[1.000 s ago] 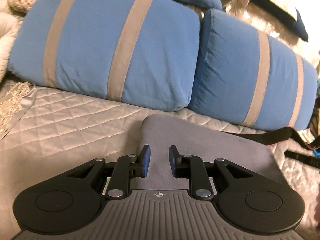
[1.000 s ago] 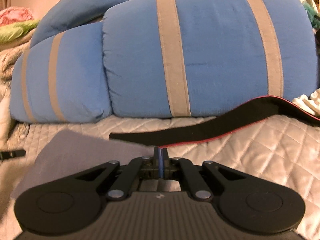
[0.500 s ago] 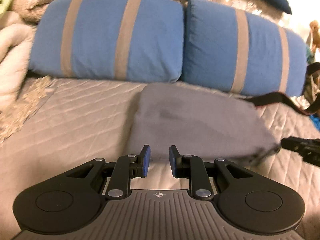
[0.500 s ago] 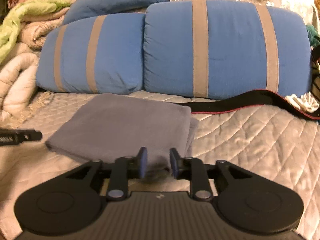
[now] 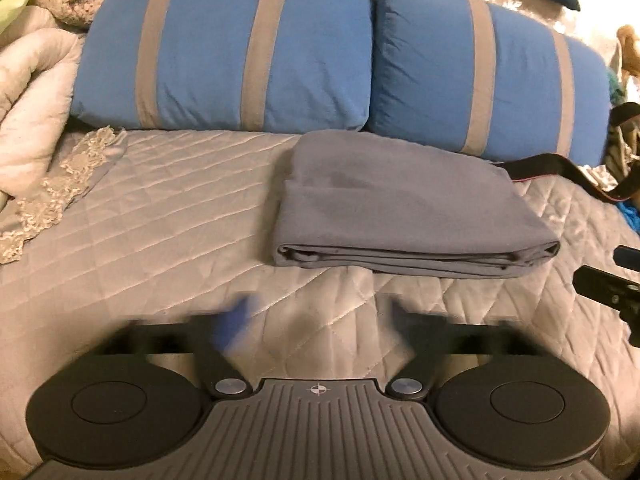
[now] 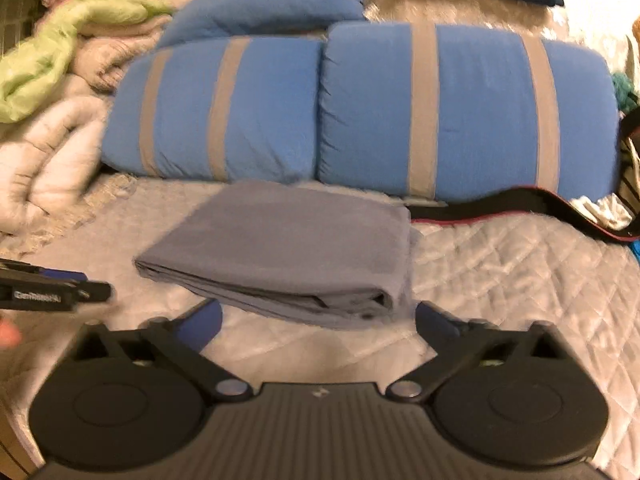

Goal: Fold clothes

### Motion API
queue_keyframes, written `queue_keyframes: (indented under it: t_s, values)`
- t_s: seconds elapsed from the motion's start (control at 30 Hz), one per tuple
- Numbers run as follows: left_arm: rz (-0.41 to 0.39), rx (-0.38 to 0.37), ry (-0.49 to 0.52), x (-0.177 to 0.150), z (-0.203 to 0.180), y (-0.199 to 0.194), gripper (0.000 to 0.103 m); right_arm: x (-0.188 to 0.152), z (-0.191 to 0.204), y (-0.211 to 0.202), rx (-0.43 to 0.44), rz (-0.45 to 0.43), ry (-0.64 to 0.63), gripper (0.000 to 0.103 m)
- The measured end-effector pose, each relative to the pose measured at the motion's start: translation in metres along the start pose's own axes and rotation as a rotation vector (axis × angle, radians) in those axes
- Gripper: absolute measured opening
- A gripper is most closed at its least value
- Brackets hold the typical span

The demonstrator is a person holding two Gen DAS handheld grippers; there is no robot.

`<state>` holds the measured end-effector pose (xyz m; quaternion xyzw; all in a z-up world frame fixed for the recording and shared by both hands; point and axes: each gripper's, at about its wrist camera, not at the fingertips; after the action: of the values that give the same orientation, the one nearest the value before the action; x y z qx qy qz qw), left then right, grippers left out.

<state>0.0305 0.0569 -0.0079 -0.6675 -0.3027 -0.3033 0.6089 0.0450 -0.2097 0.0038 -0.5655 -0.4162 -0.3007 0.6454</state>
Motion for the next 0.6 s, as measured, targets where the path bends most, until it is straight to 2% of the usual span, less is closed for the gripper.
queue_keyframes:
  t_s: [0.13,0.3,0.4,0.53,0.6]
  values:
    - [0.004,0.013,0.126,-0.008,-0.015,0.0,0.103,-0.003,0.012,0.004,-0.034,0.044,-0.031,0.103]
    - [0.061,-0.028,0.113,-0.024,-0.018,0.016,0.103,-0.014,0.02,0.017,-0.055,0.132,-0.052,0.103]
    - [0.137,0.014,0.104,-0.033,-0.015,0.034,0.103,-0.022,0.022,0.03,-0.087,0.221,-0.062,0.103]
    - [0.083,0.023,0.103,-0.043,-0.013,0.034,0.103,-0.034,0.023,0.047,-0.131,0.339,-0.075,0.103]
    - [0.085,0.033,0.094,-0.043,-0.015,0.035,0.103,-0.036,0.018,0.049,-0.129,0.35,-0.021,0.103]
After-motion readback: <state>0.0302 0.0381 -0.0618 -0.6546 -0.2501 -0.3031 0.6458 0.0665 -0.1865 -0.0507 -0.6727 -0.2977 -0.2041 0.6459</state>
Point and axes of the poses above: each gripper's, at about its wrist camera, not at the fingertips, and y roughly the way its jaws point, z to its left, x to its top, and after that the axes turned 6 degrees about -x, right-handed
